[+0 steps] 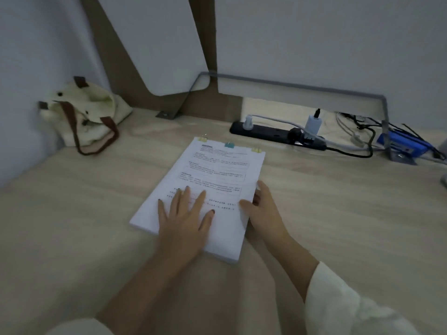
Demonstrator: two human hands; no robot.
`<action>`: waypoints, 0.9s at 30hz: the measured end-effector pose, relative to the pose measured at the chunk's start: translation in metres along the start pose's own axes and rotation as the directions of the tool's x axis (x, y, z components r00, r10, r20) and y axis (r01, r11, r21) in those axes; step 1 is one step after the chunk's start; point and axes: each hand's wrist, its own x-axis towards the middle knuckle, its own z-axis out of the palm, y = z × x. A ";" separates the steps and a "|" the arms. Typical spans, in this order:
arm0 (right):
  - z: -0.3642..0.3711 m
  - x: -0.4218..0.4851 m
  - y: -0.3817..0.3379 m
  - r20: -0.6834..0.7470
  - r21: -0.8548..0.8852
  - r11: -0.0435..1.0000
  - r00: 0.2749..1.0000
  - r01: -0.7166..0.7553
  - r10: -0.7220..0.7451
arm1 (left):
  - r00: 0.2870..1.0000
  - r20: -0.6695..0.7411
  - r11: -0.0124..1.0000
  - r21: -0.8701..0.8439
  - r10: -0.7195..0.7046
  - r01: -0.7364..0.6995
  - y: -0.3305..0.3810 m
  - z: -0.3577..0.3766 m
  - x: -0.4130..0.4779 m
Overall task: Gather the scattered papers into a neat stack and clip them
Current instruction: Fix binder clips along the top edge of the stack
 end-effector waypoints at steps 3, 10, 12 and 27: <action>0.021 0.011 0.016 0.048 -0.540 0.824 0.984 0.172 -0.174 | 0.996 -0.031 0.996 0.033 -0.080 0.081 -0.027 0.003 -0.002; 0.074 0.042 0.021 0.280 -0.866 0.391 0.950 0.311 -0.136 | 0.962 -0.061 0.962 0.042 -0.267 0.270 -0.079 -0.006 0.013; 0.092 0.054 0.019 0.304 -0.874 0.351 0.942 0.336 -0.145 | 0.954 -0.076 0.956 0.036 -0.289 0.292 -0.096 -0.010 0.021; 0.141 0.116 0.014 0.307 -0.877 0.342 0.941 0.337 -0.141 | 0.957 -0.065 0.958 0.029 -0.283 0.285 -0.145 -0.018 0.084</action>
